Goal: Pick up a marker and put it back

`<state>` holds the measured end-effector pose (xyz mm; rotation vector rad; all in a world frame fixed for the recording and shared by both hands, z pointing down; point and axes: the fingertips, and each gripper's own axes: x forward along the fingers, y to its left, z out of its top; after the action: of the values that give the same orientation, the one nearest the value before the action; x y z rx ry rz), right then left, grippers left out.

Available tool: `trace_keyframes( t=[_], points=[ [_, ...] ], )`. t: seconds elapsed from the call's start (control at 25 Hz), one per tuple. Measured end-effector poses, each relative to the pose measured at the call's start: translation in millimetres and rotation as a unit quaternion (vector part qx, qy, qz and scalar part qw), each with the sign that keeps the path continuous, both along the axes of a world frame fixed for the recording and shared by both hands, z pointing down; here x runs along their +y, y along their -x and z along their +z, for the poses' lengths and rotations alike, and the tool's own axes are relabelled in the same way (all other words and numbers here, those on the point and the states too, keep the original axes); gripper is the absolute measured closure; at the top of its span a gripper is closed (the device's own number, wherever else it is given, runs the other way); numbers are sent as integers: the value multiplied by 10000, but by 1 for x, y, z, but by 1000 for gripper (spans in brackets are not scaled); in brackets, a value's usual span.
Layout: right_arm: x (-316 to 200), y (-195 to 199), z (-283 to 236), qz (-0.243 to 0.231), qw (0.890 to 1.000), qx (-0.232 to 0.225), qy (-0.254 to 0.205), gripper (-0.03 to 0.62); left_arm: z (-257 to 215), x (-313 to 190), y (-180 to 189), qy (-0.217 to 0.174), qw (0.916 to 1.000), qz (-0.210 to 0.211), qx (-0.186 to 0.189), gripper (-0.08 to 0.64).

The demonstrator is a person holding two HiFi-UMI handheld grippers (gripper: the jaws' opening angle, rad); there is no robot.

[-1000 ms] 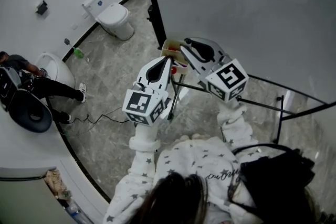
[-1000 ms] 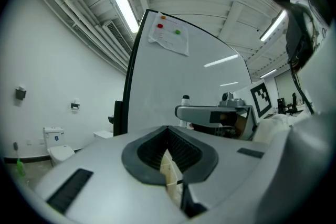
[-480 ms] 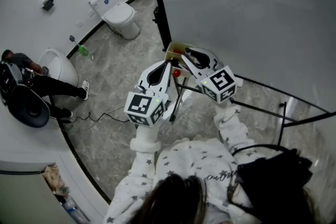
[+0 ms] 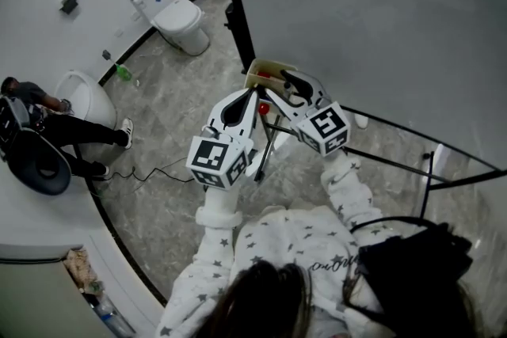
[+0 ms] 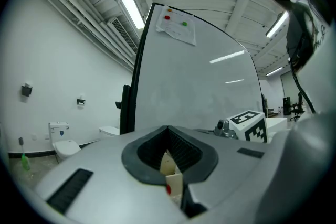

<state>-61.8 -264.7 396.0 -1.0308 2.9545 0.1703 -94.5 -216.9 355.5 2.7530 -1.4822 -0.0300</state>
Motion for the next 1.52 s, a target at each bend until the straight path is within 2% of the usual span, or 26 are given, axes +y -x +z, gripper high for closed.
trace_keyframes(
  t=[0.24, 0.52, 0.68, 0.72, 0.8, 0.84, 0.96, 1.12, 1.4, 1.52],
  points=[
    [-16, -1, 14, 59, 9999, 84, -57, 402, 15, -20, -3, 31, 10000, 28, -29, 568],
    [15, -10, -30, -94, 9995, -230, -169, 402, -1, -13, -9, 62, 9999, 126, 11, 568],
    [26, -8, -49, -227, 9993, -175, -240, 403, -5, -14, -9, 81, 9998, 182, 45, 568],
    [27, -9, -51, -221, 9993, -132, -259, 431, -5, -14, -10, 85, 9998, 193, 57, 568],
    [32, -13, -58, -146, 9991, 17, -389, 556, -9, -12, -13, 69, 9997, 228, 73, 568],
    [37, -15, -61, -147, 9990, 75, -412, 588, -11, -9, -16, 49, 9996, 255, 71, 568],
    [59, -23, -75, -322, 9992, -8, -243, 588, -23, 9, -28, 8, 9993, 360, 54, 568],
    [78, -39, -84, -181, 9998, 110, 12, 588, -36, 30, -35, -8, 9990, 422, 112, 568],
    [76, -44, -80, -235, 9995, -201, -27, 588, -32, 28, -40, -54, 9990, 427, 101, 568],
    [76, -44, -78, -271, 9994, -179, -92, 588, -33, 28, -40, -84, 9990, 424, 92, 568]
  ],
)
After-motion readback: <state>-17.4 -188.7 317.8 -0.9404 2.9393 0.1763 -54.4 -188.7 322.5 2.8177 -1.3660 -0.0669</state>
